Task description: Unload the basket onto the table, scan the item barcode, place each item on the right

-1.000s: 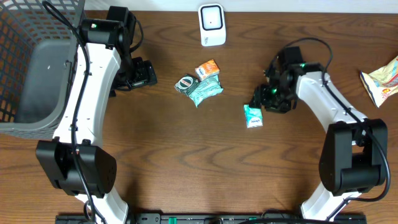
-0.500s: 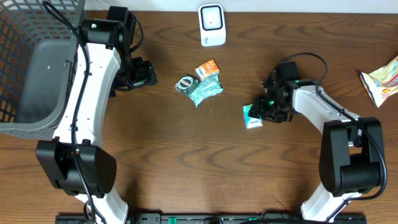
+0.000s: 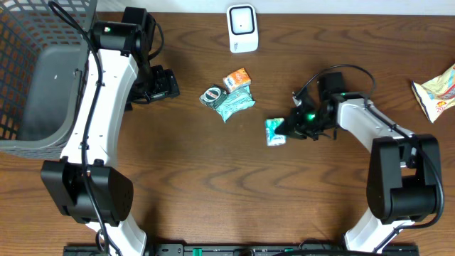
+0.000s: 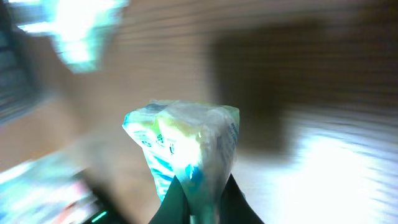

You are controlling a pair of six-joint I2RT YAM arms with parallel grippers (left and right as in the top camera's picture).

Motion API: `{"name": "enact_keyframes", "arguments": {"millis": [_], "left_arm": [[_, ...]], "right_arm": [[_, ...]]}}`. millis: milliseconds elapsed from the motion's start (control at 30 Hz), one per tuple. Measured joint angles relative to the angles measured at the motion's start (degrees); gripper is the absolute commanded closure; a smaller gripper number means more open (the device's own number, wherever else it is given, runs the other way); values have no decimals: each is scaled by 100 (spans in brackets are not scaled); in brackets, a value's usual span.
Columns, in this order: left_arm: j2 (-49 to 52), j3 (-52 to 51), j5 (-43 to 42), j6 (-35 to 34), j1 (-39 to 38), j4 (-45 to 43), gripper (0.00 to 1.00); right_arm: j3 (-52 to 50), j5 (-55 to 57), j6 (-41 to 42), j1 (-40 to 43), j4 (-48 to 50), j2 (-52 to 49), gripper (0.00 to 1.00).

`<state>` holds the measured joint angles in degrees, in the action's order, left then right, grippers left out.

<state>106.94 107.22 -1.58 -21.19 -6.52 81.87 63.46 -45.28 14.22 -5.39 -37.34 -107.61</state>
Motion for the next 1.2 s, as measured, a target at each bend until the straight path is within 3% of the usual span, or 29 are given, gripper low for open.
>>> {"name": "enact_keyframes", "arguments": {"millis": [333,767,933,1100,1200], "left_arm": [[0,0,-2,0,0,0,3],[0,0,0,0,0,0,2],[0,0,0,0,0,-2,2],[0,0,0,0,0,0,2],[0,0,0,0,0,-2,2]], "right_arm": [[0,-3438,-1161,431,44,0,99],[0,-4166,-1362,428,59,13,99],[7,-3552,-957,348,-59,101,99],[164,-1360,-393,-352,-717,157,99],[769,229,-216,-811,-1486,160,99]]}}
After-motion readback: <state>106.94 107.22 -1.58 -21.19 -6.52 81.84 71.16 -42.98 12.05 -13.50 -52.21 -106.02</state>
